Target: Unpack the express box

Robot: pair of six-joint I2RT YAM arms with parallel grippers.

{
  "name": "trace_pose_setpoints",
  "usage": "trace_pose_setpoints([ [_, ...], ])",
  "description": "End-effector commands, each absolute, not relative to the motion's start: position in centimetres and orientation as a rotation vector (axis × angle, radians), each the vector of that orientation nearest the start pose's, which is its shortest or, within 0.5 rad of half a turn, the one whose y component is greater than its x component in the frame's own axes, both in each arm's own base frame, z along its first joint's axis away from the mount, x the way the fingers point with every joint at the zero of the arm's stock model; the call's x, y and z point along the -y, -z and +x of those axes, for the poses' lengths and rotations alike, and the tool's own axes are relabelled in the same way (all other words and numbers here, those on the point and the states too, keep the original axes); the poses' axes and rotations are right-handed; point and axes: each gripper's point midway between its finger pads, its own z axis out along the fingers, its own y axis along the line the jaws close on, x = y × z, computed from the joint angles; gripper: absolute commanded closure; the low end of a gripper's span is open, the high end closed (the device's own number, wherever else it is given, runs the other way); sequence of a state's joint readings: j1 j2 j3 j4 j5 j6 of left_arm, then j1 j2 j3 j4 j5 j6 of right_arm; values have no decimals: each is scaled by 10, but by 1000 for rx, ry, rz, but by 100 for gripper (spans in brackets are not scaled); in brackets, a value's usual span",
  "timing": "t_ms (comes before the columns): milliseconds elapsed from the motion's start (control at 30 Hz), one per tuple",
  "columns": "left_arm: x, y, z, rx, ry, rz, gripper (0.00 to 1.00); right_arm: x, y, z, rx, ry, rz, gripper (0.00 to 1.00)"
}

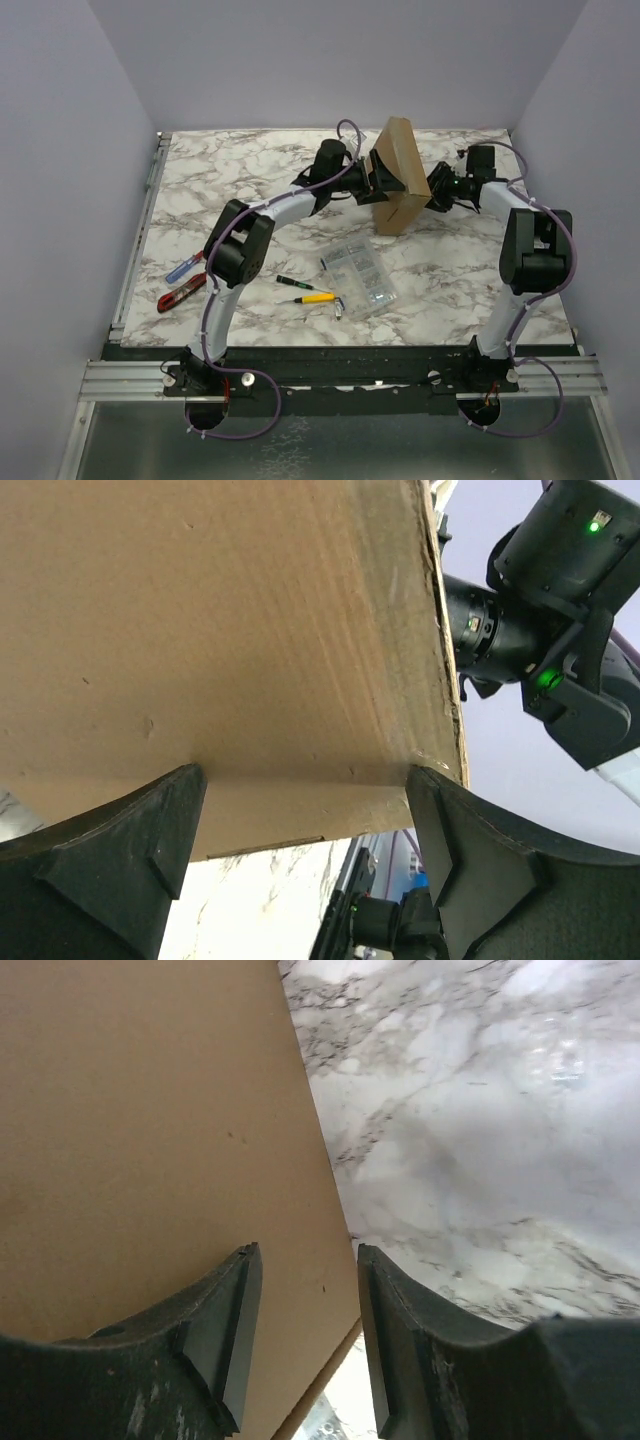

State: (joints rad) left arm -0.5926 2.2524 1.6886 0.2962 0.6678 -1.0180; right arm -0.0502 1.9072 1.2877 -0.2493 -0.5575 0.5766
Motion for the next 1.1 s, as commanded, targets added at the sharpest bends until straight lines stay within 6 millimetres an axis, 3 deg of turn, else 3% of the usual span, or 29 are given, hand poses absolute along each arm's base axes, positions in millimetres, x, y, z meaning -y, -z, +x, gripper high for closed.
trace_pose_setpoints([
  [0,434,-185,415,-2159,1564,129,11,-136,-92,453,-2420,-1023,444,48],
  [233,379,-166,416,-2207,1457,14,11,-151,-87,446,-2452,-976,414,48],
  [400,354,-157,418,-2222,1414,-33,11,-156,-90,445,-2455,-966,395,48],
  [667,313,-168,430,-2199,1330,-75,7,-161,-102,447,-2458,-928,351,48],
  [967,297,-181,428,-2201,1238,-18,4,-153,-110,445,-2470,-836,318,47],
  [1067,294,-180,428,-2215,1210,1,3,-148,-116,445,-2463,-792,290,43],
])
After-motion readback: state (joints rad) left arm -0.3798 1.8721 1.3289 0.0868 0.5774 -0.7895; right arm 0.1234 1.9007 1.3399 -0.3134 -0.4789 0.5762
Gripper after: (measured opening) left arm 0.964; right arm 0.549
